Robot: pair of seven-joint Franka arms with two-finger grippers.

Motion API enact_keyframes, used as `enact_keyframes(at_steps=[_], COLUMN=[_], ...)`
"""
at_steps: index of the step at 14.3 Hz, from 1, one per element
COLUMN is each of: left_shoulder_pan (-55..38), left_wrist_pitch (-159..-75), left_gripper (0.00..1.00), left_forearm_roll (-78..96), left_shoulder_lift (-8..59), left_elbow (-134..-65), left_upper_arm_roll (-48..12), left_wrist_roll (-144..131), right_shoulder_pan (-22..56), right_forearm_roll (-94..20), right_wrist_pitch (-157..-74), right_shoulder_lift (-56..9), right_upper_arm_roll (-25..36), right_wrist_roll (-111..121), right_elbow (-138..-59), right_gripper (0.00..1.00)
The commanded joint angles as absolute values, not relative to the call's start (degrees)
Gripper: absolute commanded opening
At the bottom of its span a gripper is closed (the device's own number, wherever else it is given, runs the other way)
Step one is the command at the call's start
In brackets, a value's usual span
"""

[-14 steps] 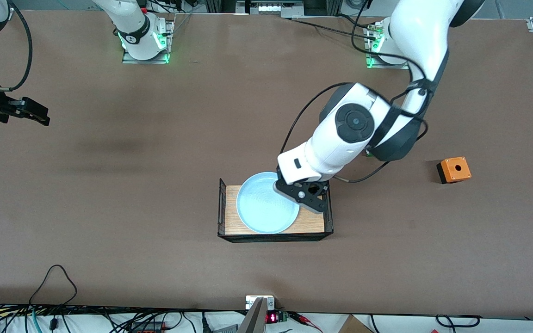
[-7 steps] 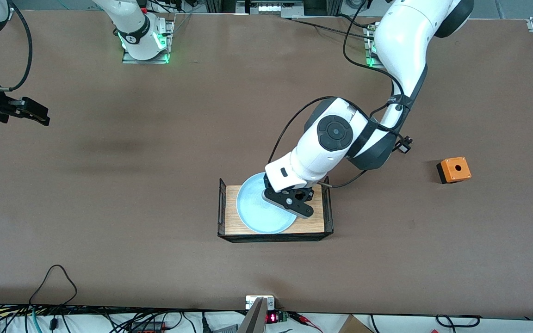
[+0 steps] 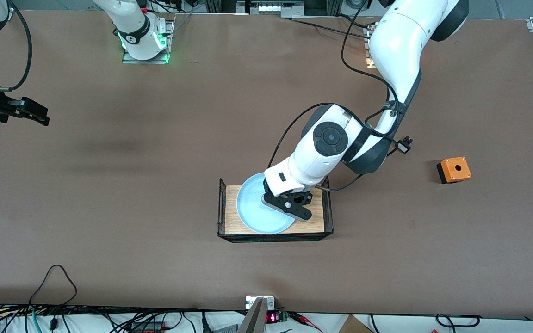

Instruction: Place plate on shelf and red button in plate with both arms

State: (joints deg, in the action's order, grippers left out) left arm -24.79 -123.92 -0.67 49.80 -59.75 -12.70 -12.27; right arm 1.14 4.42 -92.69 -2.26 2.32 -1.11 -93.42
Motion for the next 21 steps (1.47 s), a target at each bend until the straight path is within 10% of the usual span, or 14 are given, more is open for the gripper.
enact_keyframes(at_steps=[1,3,21], left_shoulder_pan=[-25.75,-25.49,-10.03], left_wrist_pitch=[-123.66,-123.58,-73.03], left_gripper=[0.54,1.0,1.0], left_forearm_roll=[-0.7,-0.7,-1.05], left_shoulder_lift=[50.8,50.63,23.15], left_elbow=[-57.57,-57.57,-65.79], left_upper_arm_roll=[-11.78,-11.69,-11.78], left_wrist_roll=[-12.92,-12.66,-13.1], right_shoulder_pan=[1.14,1.14,1.14], right_forearm_roll=[3.6,3.69,3.52], right_wrist_pitch=[-92.29,-92.11,-90.69], right_shoulder_lift=[-1.67,-1.67,-0.97], right_upper_arm_roll=[2.64,2.72,2.55], right_wrist_roll=[-1.14,-0.62,-0.26], right_elbow=[-92.99,-92.46,-92.46], right_gripper=[1.0,1.0,1.0])
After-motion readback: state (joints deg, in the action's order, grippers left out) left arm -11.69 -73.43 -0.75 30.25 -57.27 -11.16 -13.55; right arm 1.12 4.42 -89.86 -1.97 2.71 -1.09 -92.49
